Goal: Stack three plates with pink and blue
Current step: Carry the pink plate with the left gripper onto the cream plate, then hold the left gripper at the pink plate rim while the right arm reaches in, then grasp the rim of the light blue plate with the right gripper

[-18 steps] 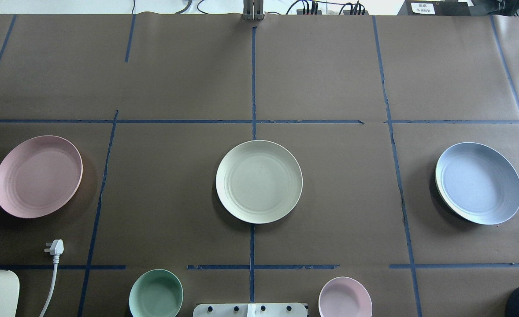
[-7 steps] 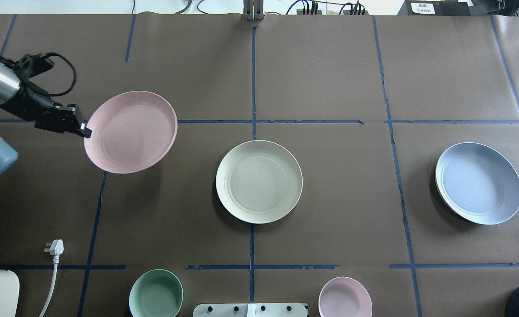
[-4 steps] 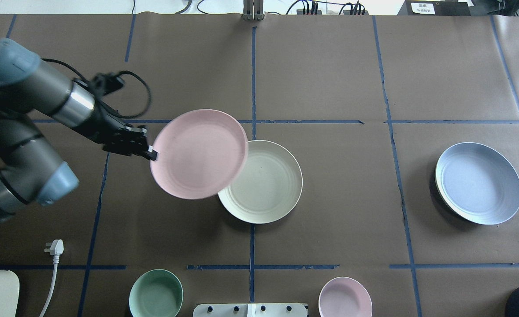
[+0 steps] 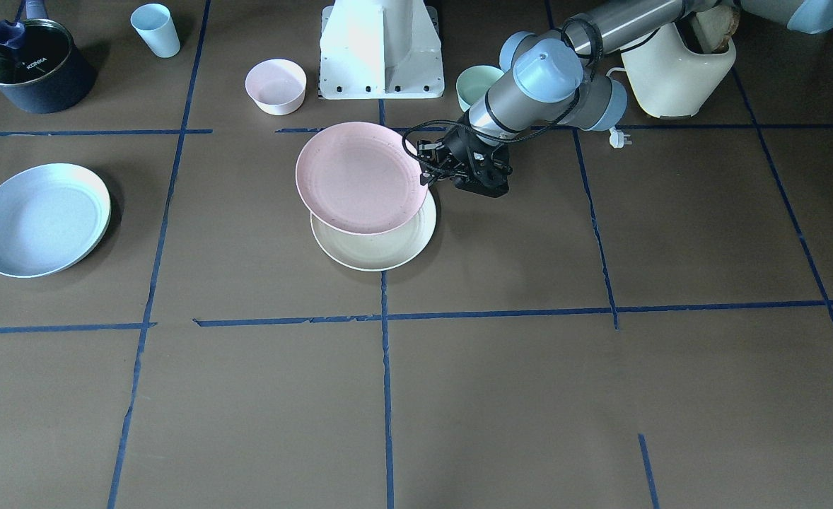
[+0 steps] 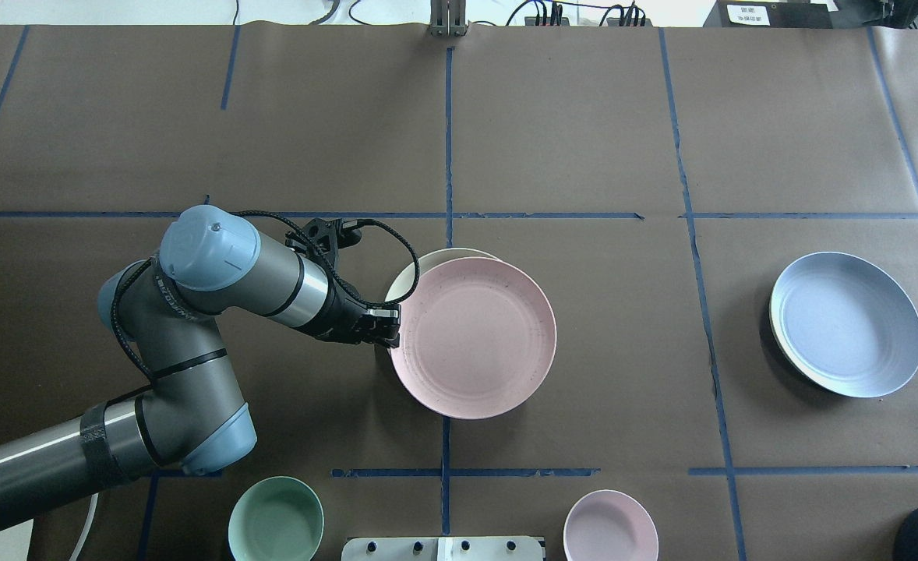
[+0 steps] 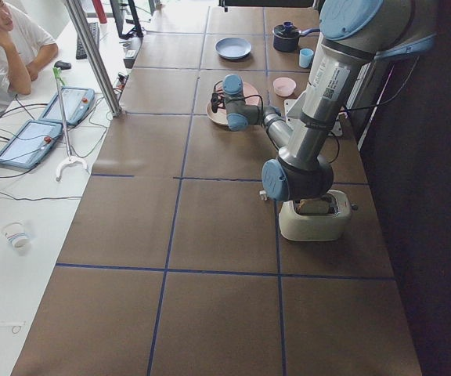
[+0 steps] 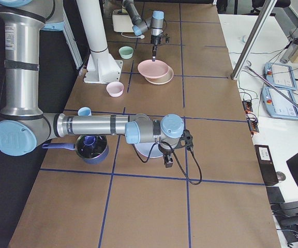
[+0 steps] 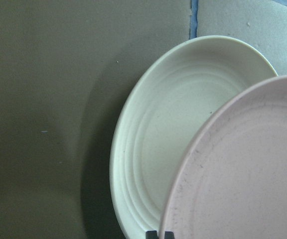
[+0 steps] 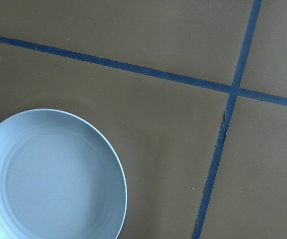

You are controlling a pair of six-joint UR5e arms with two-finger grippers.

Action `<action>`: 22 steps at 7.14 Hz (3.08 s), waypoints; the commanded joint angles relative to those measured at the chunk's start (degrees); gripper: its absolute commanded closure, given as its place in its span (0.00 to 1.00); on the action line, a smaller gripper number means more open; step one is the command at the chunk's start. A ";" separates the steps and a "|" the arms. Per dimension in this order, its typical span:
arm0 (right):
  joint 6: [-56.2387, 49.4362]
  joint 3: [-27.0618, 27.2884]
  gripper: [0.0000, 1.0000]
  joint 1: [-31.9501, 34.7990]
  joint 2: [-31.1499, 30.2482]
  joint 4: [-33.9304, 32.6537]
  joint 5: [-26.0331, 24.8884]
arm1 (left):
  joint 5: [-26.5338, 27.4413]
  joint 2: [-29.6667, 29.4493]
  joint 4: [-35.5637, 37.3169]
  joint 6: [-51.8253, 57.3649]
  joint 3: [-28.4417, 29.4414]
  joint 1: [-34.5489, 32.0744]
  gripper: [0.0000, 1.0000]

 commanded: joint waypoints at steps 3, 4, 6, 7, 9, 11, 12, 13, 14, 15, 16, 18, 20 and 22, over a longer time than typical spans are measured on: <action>-0.03 0.51 0.00 0.00 0.03 0.27 0.06 | 3.36 0.03 0.02 -0.02 0.52 -0.50 0.65; -0.03 0.08 0.00 0.00 -1.19 4.97 0.06 | 5.54 -0.06 0.01 -0.11 0.61 -0.32 0.17; 0.32 -2.03 0.00 -0.70 -2.16 11.59 0.32 | 6.18 0.11 0.01 -0.55 -0.44 -0.67 0.12; 0.15 -1.86 0.00 -3.14 -2.51 11.96 -0.20 | 6.18 0.55 -0.07 -0.55 -1.23 -0.93 0.12; 1.46 -2.38 0.00 -7.46 -3.48 14.48 -3.27 | 6.18 0.64 -0.07 -0.72 -3.25 -1.81 0.11; 12.92 -12.96 0.00 -10.97 -3.48 33.45 -3.72 | 6.18 0.82 -0.07 -0.73 -3.35 -1.81 0.11; 24.81 -15.46 0.00 -13.34 -3.31 44.28 -3.98 | 6.18 0.82 0.01 -0.73 -3.35 -1.90 0.10; 30.50 -15.66 0.01 -15.89 -3.31 47.44 -5.20 | 6.18 0.82 -0.07 -0.73 -3.35 -1.81 0.10; 34.38 -15.57 0.01 -18.09 -3.13 47.56 -4.95 | 6.26 0.91 -0.07 -0.73 -3.35 -1.90 0.10; 34.77 -16.01 0.01 -18.81 -3.13 47.56 -5.21 | 6.18 0.91 -0.07 -0.73 -3.43 -1.90 0.10; 34.78 -16.44 0.05 -18.90 -3.13 47.73 -5.04 | 6.18 1.52 -0.07 -0.73 -3.78 -1.90 0.10; 35.04 -16.01 0.82 -19.08 -3.13 47.91 -4.95 | 6.18 1.70 -0.07 -0.73 -4.14 -1.90 0.10; 35.82 -15.92 0.99 -19.08 -3.05 47.91 -4.86 | 6.09 1.70 -0.07 -0.73 -4.23 -2.16 0.10; 36.18 -12.60 1.00 -19.08 -2.43 47.56 -2.85 | 6.09 1.78 -0.07 -0.73 -4.66 -2.17 0.10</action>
